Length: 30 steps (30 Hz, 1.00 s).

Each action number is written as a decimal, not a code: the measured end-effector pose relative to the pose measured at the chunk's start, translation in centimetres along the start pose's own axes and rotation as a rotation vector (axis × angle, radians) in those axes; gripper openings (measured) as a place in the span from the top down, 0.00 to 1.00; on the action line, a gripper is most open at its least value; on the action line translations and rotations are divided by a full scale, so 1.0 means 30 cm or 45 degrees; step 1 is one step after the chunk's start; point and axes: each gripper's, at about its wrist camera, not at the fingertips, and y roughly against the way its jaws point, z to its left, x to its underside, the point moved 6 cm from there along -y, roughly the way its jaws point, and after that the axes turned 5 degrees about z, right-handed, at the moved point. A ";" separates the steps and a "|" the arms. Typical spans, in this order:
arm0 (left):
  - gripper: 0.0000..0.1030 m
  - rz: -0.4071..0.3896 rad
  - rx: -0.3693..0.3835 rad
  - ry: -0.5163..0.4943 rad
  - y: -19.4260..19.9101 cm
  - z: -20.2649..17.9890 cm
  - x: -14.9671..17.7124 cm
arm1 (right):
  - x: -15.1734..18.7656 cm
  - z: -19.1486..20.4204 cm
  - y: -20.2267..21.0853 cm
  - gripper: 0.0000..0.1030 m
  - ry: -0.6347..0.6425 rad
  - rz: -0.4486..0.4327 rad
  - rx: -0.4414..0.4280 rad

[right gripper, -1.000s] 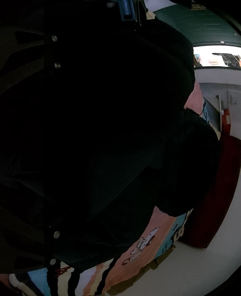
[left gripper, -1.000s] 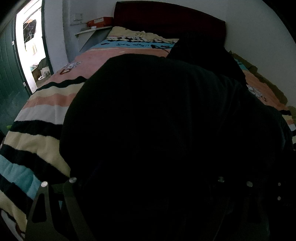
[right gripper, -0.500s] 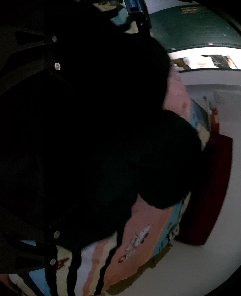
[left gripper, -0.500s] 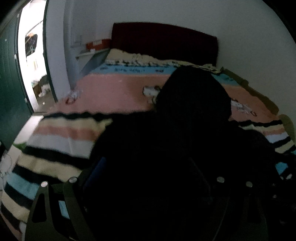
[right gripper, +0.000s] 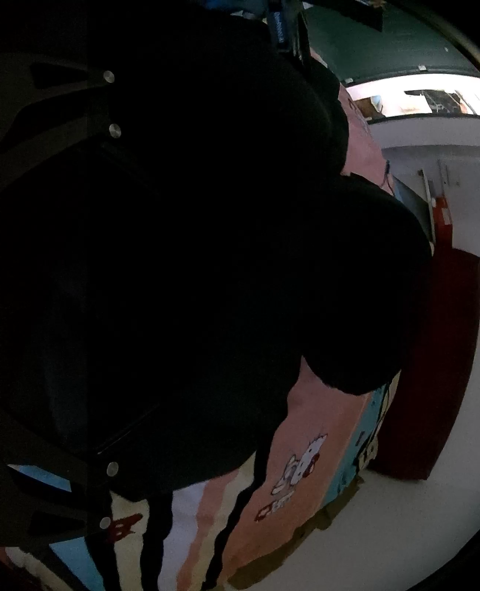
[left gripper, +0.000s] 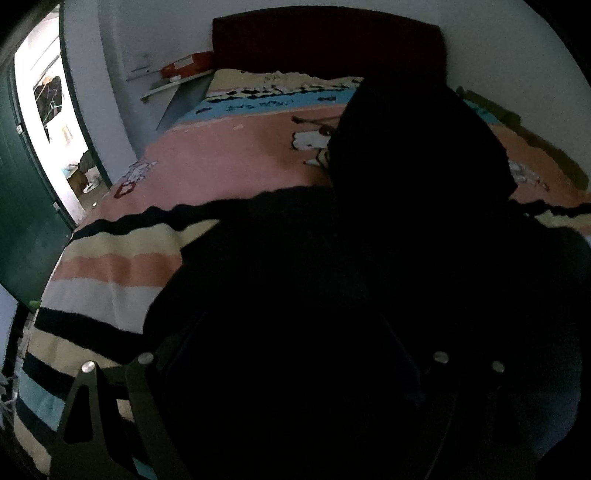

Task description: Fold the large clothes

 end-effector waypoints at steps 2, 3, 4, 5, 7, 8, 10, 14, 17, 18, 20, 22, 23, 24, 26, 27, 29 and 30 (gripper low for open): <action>0.13 0.032 0.015 0.011 -0.015 0.004 0.002 | -0.002 0.003 -0.015 0.01 -0.002 0.003 -0.015; 0.13 0.053 0.019 0.016 -0.013 0.006 0.001 | 0.002 0.003 -0.018 0.01 -0.005 0.004 -0.022; 0.13 0.072 0.022 0.021 -0.003 0.010 0.001 | 0.004 0.006 -0.019 0.01 -0.010 0.009 -0.039; 0.13 0.081 0.032 0.027 0.016 0.012 -0.007 | 0.005 0.006 -0.018 0.01 -0.016 0.023 -0.057; 0.13 0.034 0.083 0.030 0.099 0.017 -0.052 | 0.002 -0.009 -0.004 0.01 -0.012 0.080 -0.121; 0.13 0.004 0.095 0.016 0.136 0.016 -0.089 | -0.007 -0.019 0.026 0.01 -0.010 0.078 -0.170; 0.13 -0.046 0.120 -0.029 0.199 0.009 -0.189 | -0.053 -0.048 0.116 0.01 -0.013 0.005 -0.229; 0.13 -0.046 0.128 -0.087 0.169 -0.035 -0.424 | -0.252 -0.139 0.210 0.00 0.055 -0.119 -0.177; 0.13 -0.029 0.111 -0.098 0.061 -0.090 -0.599 | -0.456 -0.215 0.174 0.00 0.047 -0.176 -0.162; 0.13 -0.025 0.099 -0.090 0.007 -0.115 -0.664 | -0.525 -0.240 0.146 0.00 0.028 -0.190 -0.152; 0.13 -0.011 0.122 -0.067 -0.072 -0.148 -0.740 | -0.666 -0.293 0.053 0.00 -0.029 -0.196 -0.172; 0.13 0.011 0.144 -0.058 -0.169 -0.200 -0.805 | -0.768 -0.323 -0.053 0.00 -0.083 -0.173 -0.166; 0.13 0.018 0.121 -0.067 -0.216 -0.225 -0.827 | -0.809 -0.336 -0.115 0.00 -0.100 -0.151 -0.176; 0.13 0.026 0.099 -0.078 -0.253 -0.250 -0.841 | -0.832 -0.346 -0.159 0.00 -0.112 -0.138 -0.171; 0.14 0.037 0.071 -0.098 -0.320 -0.286 -0.858 | -0.882 -0.371 -0.286 0.00 -0.146 -0.114 -0.136; 0.15 0.041 0.063 -0.102 -0.363 -0.304 -0.864 | -0.894 -0.377 -0.337 0.00 -0.164 -0.103 -0.131; 0.16 0.052 0.048 -0.093 -0.411 -0.315 -0.858 | -0.904 -0.385 -0.425 0.01 -0.197 -0.083 -0.127; 0.22 0.058 0.049 -0.088 -0.434 -0.322 -0.853 | -0.907 -0.389 -0.466 0.01 -0.209 -0.072 -0.124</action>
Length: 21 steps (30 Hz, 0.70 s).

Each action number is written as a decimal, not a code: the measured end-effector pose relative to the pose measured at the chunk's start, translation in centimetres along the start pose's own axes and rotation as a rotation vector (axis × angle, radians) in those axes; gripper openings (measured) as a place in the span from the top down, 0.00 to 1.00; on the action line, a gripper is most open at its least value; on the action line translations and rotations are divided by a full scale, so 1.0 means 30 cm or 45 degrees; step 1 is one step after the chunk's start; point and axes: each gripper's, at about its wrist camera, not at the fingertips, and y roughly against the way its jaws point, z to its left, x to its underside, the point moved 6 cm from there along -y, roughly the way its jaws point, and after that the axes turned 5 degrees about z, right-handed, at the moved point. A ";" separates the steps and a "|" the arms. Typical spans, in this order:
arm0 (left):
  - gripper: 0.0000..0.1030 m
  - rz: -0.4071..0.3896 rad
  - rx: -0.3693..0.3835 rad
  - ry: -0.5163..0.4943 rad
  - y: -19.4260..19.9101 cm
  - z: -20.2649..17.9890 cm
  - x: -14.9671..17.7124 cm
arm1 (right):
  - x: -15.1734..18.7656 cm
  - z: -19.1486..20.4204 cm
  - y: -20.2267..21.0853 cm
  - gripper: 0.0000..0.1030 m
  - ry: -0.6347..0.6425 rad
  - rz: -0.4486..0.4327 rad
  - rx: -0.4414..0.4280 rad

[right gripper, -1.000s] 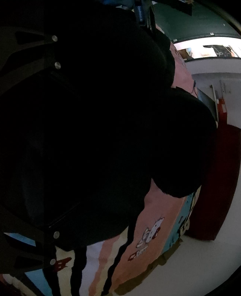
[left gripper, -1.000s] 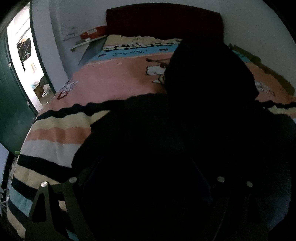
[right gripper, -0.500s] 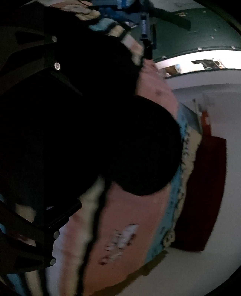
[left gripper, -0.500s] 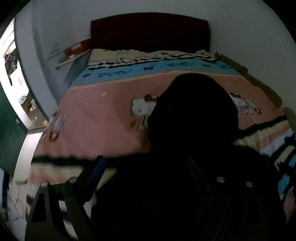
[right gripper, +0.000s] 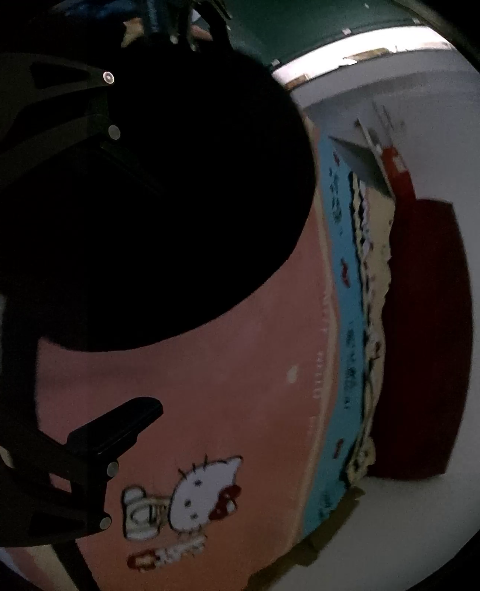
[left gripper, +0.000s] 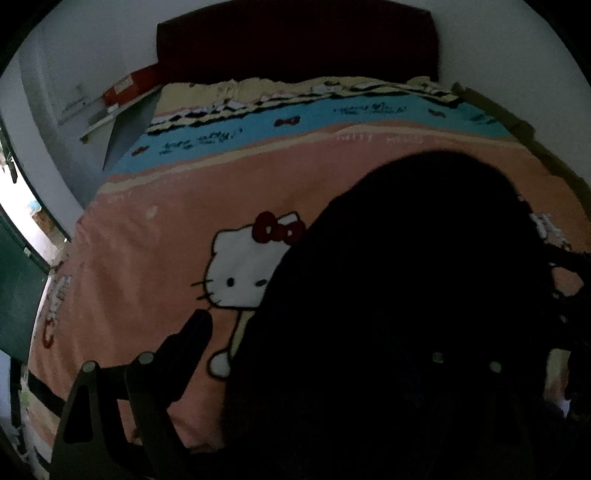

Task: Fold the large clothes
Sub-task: 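Lift the hem with both grippers and fold it toward the collar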

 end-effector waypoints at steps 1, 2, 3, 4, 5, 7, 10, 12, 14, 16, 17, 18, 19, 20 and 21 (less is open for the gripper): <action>0.43 0.008 0.007 -0.004 -0.022 -0.009 0.004 | -0.002 -0.008 -0.028 0.08 -0.010 0.008 0.002; 0.59 0.022 0.012 -0.006 -0.038 -0.014 0.011 | -0.001 -0.015 -0.058 0.30 -0.025 0.018 -0.007; 0.76 0.044 0.024 0.003 -0.052 -0.018 0.016 | 0.000 -0.020 -0.071 0.45 -0.038 0.024 -0.027; 0.81 0.045 0.053 0.020 -0.049 -0.020 0.022 | 0.001 -0.018 -0.079 0.69 -0.047 0.029 -0.059; 0.84 0.032 0.065 0.022 -0.034 -0.023 0.027 | 0.005 -0.013 -0.078 0.80 -0.047 0.031 -0.074; 0.87 0.003 0.075 0.008 0.027 -0.022 0.048 | 0.021 0.007 -0.041 0.87 -0.024 0.015 -0.103; 0.87 -0.013 0.130 0.035 0.147 -0.001 0.085 | 0.044 0.027 0.061 0.89 0.003 -0.018 -0.145; 0.88 -0.030 0.153 0.030 0.255 0.007 0.132 | 0.075 0.037 0.166 0.90 0.008 -0.049 -0.188; 0.88 -0.043 0.167 0.025 0.343 0.016 0.174 | 0.120 0.051 0.286 0.90 0.018 -0.094 -0.237; 0.88 -0.069 0.204 0.024 0.453 0.032 0.240 | 0.184 0.071 0.437 0.90 0.024 -0.167 -0.301; 0.88 -0.088 0.217 0.024 0.504 0.042 0.272 | 0.214 0.079 0.499 0.91 0.031 -0.195 -0.322; 0.88 -0.110 0.230 0.028 0.561 0.054 0.309 | 0.243 0.093 0.555 0.91 0.040 -0.221 -0.336; 0.88 -0.131 0.254 0.034 0.622 0.067 0.350 | 0.273 0.102 0.604 0.91 0.047 -0.241 -0.349; 0.88 -0.145 0.267 0.034 0.665 0.075 0.381 | 0.312 0.115 0.666 0.91 0.050 -0.264 -0.376; 0.88 -0.166 0.268 0.025 0.726 0.086 0.431 | 0.333 0.118 0.698 0.91 0.050 -0.278 -0.390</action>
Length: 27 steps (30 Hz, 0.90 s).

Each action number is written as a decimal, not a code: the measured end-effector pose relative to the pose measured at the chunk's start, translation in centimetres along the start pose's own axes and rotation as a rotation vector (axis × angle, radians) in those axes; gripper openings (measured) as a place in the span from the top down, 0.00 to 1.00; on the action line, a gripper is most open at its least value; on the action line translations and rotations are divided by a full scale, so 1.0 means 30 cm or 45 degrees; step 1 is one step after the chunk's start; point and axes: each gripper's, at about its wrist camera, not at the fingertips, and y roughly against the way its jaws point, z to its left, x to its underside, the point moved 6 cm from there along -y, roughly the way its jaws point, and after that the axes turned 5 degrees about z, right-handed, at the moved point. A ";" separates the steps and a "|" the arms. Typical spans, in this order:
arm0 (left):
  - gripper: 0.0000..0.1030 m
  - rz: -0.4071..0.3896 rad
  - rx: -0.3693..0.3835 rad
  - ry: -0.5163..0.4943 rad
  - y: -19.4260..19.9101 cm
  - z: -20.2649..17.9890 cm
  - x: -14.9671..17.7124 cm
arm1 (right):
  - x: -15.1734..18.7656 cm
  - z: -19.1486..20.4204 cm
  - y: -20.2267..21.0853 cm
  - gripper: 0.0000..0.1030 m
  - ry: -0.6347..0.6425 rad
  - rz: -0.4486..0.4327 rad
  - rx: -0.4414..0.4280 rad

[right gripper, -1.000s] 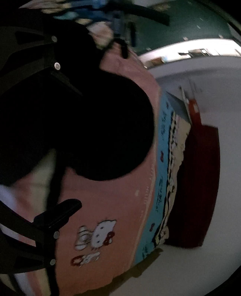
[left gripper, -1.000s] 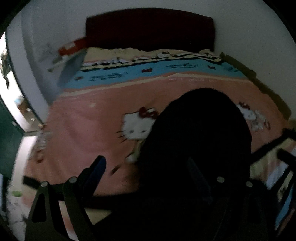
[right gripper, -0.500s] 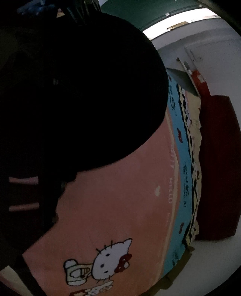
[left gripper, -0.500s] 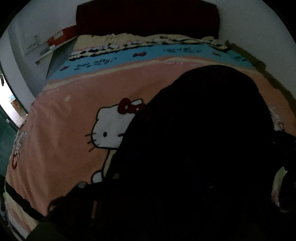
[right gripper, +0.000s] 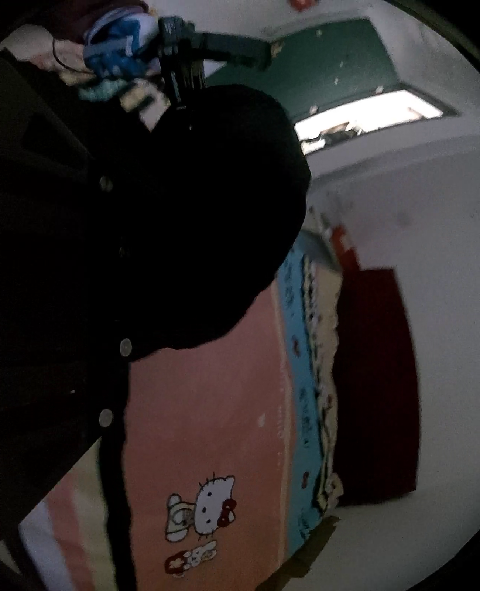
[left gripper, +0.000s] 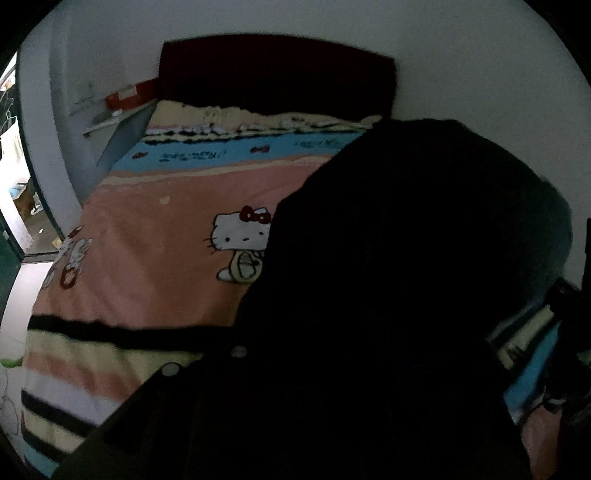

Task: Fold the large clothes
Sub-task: 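Lift the hem with both grippers and fold it toward the collar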

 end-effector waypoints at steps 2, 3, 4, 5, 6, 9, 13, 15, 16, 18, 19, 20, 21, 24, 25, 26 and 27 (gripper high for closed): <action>0.88 -0.017 0.000 -0.017 0.083 -0.005 0.065 | 0.063 0.068 0.116 0.91 0.009 -0.040 -0.031; 0.88 -0.027 0.004 -0.031 0.126 -0.011 0.106 | 0.092 0.095 0.154 0.91 0.016 -0.047 -0.039; 0.87 -0.036 0.005 -0.047 0.158 -0.015 0.142 | 0.128 0.127 0.194 0.91 0.033 -0.053 -0.043; 0.87 -0.042 0.007 -0.065 0.184 -0.022 0.182 | 0.148 0.143 0.217 0.91 0.043 -0.054 -0.045; 0.87 -0.047 0.010 -0.082 0.208 -0.029 0.228 | 0.189 0.172 0.249 0.91 0.051 -0.052 -0.049; 0.85 -0.067 0.007 -0.089 0.247 -0.039 0.385 | 0.311 0.233 0.312 0.91 0.068 -0.040 -0.048; 0.84 -0.059 -0.003 -0.088 0.223 -0.041 0.546 | 0.482 0.283 0.309 0.90 0.073 0.047 -0.035; 0.83 -0.053 -0.010 -0.090 0.212 -0.044 0.592 | 0.537 0.294 0.303 0.90 0.078 0.086 -0.021; 0.81 -0.053 -0.021 -0.101 0.204 -0.049 0.610 | 0.563 0.294 0.295 0.90 0.079 0.107 -0.012; 0.80 -0.036 -0.053 -0.124 0.180 -0.056 0.639 | 0.611 0.288 0.270 0.90 0.085 0.151 0.008; 0.79 -0.025 -0.072 -0.143 0.165 -0.062 0.652 | 0.639 0.283 0.247 0.90 0.088 0.182 0.029; 0.78 -0.026 -0.089 -0.164 0.151 -0.061 0.653 | 0.657 0.278 0.243 0.90 0.088 0.197 0.038; 0.77 -0.032 -0.116 -0.199 0.141 -0.072 0.665 | 0.678 0.270 0.223 0.90 0.092 0.223 0.056; 0.76 -0.032 -0.151 -0.230 0.136 -0.091 0.688 | 0.702 0.241 0.199 0.90 0.077 0.253 0.094; 0.76 -0.035 -0.153 -0.226 0.143 -0.094 0.687 | 0.700 0.236 0.205 0.90 0.069 0.250 0.097; 0.76 -0.039 -0.148 -0.220 0.150 -0.096 0.686 | 0.695 0.234 0.213 0.90 0.068 0.243 0.109; 0.76 -0.047 -0.135 -0.212 0.158 -0.096 0.682 | 0.690 0.234 0.217 0.89 0.075 0.241 0.117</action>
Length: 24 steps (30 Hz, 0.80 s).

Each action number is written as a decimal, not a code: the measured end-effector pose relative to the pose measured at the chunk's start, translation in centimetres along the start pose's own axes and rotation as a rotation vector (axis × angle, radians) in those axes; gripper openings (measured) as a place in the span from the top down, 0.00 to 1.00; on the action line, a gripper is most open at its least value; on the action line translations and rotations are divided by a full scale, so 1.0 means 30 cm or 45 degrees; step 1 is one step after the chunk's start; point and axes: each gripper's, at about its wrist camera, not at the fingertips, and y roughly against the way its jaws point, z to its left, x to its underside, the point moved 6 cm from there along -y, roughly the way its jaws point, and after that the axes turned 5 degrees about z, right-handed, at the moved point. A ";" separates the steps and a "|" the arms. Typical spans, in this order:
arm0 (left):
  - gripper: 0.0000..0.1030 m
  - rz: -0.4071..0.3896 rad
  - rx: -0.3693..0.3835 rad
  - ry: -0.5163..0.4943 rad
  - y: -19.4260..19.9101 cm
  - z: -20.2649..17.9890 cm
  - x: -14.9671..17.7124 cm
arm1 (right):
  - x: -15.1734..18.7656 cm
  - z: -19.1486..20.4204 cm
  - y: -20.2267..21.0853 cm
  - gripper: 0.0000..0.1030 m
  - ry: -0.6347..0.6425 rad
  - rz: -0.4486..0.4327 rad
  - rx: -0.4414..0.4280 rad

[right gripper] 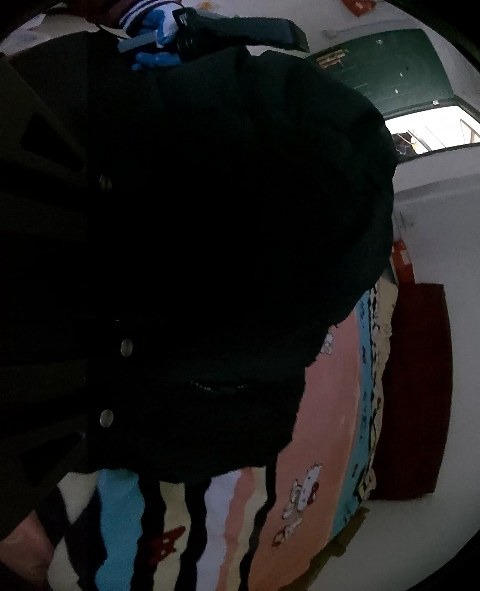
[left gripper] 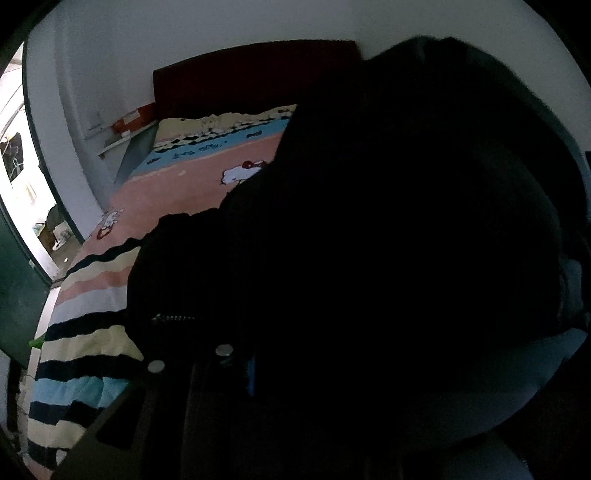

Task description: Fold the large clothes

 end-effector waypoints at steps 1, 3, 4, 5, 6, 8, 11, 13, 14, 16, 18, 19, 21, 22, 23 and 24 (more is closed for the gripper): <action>0.76 -0.009 0.011 0.001 0.003 0.000 -0.002 | -0.002 0.005 0.007 0.87 0.018 -0.002 0.015; 0.75 -0.025 0.029 -0.008 -0.006 0.001 0.004 | 0.007 0.018 0.014 0.86 0.043 0.000 0.037; 0.74 -0.023 0.034 -0.021 -0.020 -0.001 0.011 | 0.011 0.020 0.007 0.86 0.053 0.004 0.049; 0.74 -0.010 0.036 -0.027 -0.035 -0.001 0.016 | 0.010 0.016 -0.003 0.85 0.054 0.010 0.054; 0.74 -0.009 0.034 -0.027 -0.041 -0.001 0.016 | 0.015 0.014 -0.018 0.85 0.050 0.020 0.060; 0.73 -0.024 0.017 -0.043 -0.046 -0.005 0.013 | 0.015 0.012 -0.034 0.85 0.047 0.027 0.069; 0.67 -0.042 0.006 -0.079 -0.038 -0.011 0.008 | 0.012 0.008 -0.051 0.85 0.059 0.041 0.097; 0.60 -0.057 0.001 -0.092 -0.022 -0.009 0.008 | 0.005 0.007 -0.047 0.83 0.074 0.041 0.114; 0.58 -0.063 -0.007 -0.098 -0.015 -0.006 0.011 | 0.004 0.008 -0.042 0.82 0.079 0.037 0.122; 0.42 -0.052 -0.029 -0.110 -0.009 0.001 0.022 | 0.008 0.014 -0.028 0.79 0.089 0.010 0.138; 0.38 -0.034 -0.029 -0.110 -0.004 0.012 0.036 | 0.017 0.021 -0.029 0.77 0.107 0.006 0.158; 0.37 -0.027 -0.019 -0.096 0.001 0.022 0.048 | 0.020 0.022 -0.028 0.76 0.114 0.005 0.172; 0.36 -0.012 -0.007 -0.075 0.011 0.042 0.072 | 0.022 0.028 -0.017 0.71 0.121 -0.005 0.174; 0.35 -0.003 -0.006 -0.066 0.017 0.053 0.086 | 0.026 0.030 -0.009 0.63 0.128 -0.009 0.176; 0.35 0.002 -0.004 -0.055 0.025 0.065 0.099 | 0.029 0.029 -0.005 0.53 0.134 -0.010 0.179; 0.35 0.007 -0.003 -0.044 0.034 0.076 0.111 | 0.036 0.027 0.003 0.50 0.135 -0.012 0.181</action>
